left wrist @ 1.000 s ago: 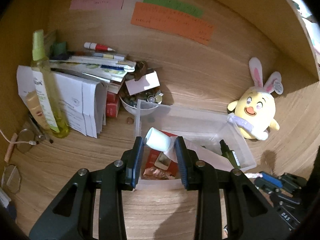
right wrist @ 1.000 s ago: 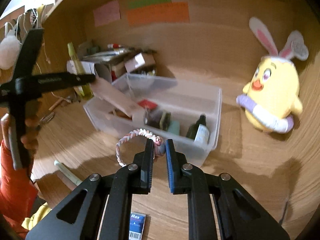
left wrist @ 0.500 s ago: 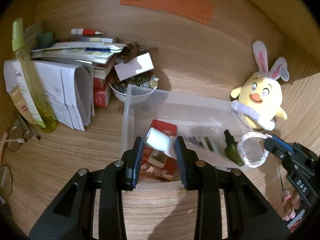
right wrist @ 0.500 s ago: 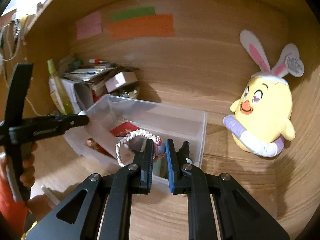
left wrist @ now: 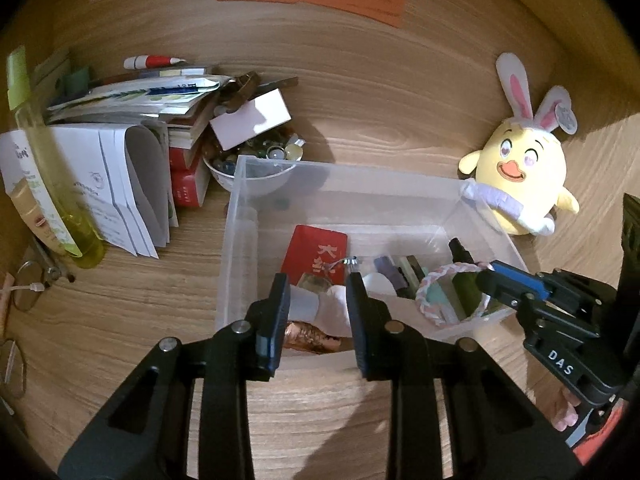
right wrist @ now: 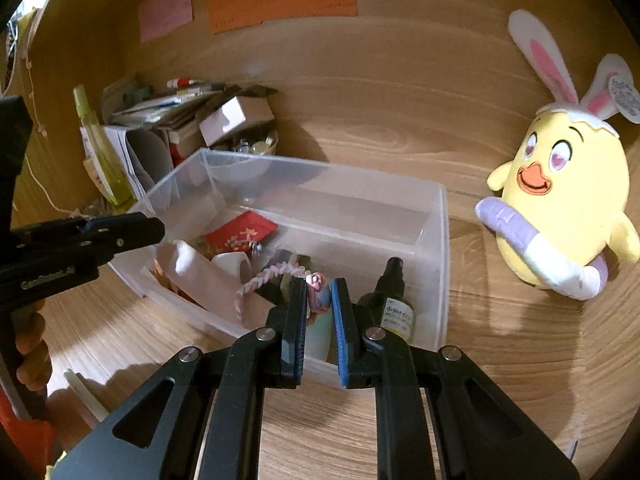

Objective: Organize objects
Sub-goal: 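Lower both items into the box and open both tools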

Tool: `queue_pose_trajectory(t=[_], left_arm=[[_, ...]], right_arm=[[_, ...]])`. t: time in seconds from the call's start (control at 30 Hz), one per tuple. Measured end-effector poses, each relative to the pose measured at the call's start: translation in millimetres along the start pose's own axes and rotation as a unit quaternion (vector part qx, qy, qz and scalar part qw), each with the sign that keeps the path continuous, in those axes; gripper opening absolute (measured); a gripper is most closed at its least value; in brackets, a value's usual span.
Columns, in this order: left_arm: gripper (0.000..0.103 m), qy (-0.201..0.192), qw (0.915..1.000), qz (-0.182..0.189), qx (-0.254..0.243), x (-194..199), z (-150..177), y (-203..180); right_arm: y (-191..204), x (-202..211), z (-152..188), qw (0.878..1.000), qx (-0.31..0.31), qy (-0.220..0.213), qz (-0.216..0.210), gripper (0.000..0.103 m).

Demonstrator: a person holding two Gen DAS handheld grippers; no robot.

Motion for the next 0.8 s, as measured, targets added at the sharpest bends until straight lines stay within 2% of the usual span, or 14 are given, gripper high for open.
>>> queue_pose_trajectory(t=[0.2,0.37,0.6,0.8], left_arm=[[0.031,0.004,1.0,0.006,0.001,3,4,-1],[0.043,-0.006,1.0,0.001,-0.006,13,4,-3],[0.058,-0.027,0.9994,-0.006,-0.023,35,4,-12],[0.077,-0.038,0.9986,-0.013,-0.034,55,11,-16]], right_arm=[[-1,-4,2,1.0,0.009,0.008,0.013,0.014],[-5,3,0,1.0,0.008,-0.002,0.025,0.036],[-4,18,1,0.999,0.014,-0.015,0.032,0.049],[-3,37,5,0.999,0.022,-0.031,0.04,0.065]])
Point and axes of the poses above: each gripper's, at about its wrist camera, not at the fingertips, and x roughly against the way its jaws point, y to its left, z to its underside, the point moved 10 cm from there along -x, roughly the way its jaws point, and after that the axes turned 13 degrees about z, right-handed, at the moved point
